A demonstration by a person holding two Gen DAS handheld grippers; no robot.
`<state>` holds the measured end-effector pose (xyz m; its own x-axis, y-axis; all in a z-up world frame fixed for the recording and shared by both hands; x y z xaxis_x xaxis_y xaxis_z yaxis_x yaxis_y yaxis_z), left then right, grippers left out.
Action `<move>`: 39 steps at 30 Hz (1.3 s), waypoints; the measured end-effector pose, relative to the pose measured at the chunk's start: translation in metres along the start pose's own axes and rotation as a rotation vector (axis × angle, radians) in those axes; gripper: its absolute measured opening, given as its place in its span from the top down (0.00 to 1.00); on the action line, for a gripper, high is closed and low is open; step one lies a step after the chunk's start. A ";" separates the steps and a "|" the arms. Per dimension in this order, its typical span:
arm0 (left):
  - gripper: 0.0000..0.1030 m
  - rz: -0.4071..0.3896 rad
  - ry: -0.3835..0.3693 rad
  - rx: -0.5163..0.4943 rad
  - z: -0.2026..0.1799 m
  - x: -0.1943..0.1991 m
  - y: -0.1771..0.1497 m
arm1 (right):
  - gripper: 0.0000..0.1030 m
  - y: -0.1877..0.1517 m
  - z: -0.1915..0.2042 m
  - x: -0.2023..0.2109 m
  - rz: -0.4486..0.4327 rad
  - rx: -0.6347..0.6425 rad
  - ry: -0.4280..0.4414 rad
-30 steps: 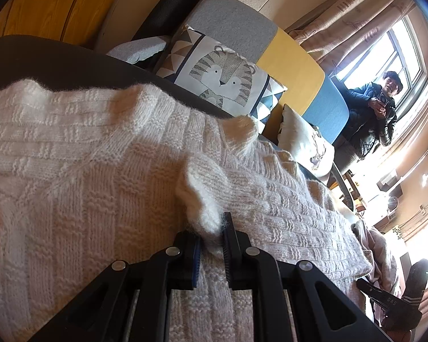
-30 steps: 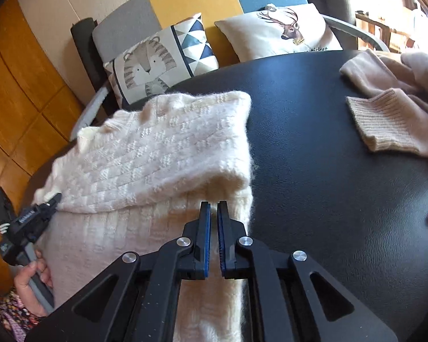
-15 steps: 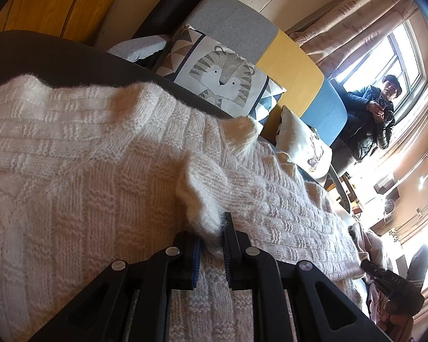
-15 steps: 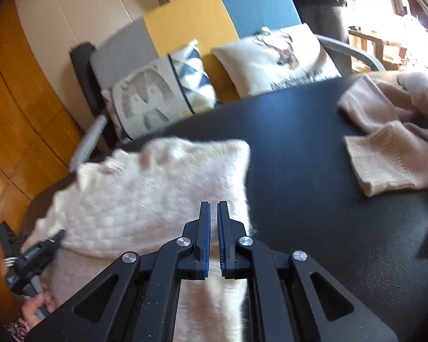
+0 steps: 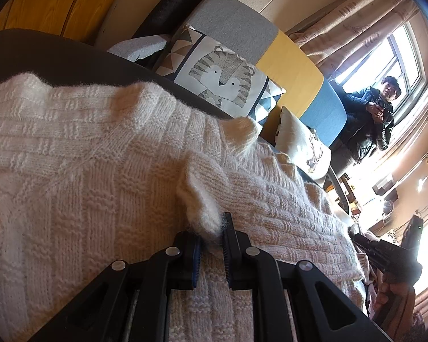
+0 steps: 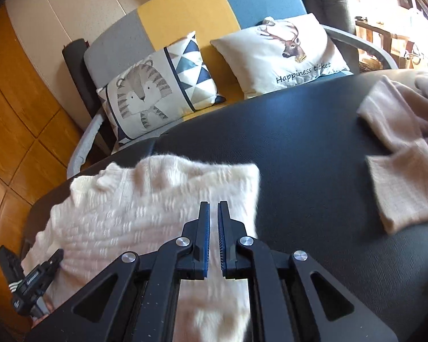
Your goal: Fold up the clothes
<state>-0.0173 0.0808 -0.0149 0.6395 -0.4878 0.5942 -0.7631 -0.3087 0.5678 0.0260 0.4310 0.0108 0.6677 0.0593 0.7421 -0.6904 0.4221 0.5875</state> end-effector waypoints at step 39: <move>0.83 -0.026 0.184 0.087 0.024 0.039 0.009 | 0.93 -0.087 0.056 0.008 -0.048 0.126 -0.037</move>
<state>-0.0011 0.0389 -0.0004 0.6595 -0.3240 0.6783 -0.7460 -0.3928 0.5377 0.0759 0.3440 -0.0162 0.6917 0.0078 0.7221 -0.6890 0.3068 0.6566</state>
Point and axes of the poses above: each gripper's, at about its wrist camera, not at the fingertips, and x roughly against the way its jaws point, z to its left, y to its top, the point moved 3 cm from there along -x, roughly the way its jaws point
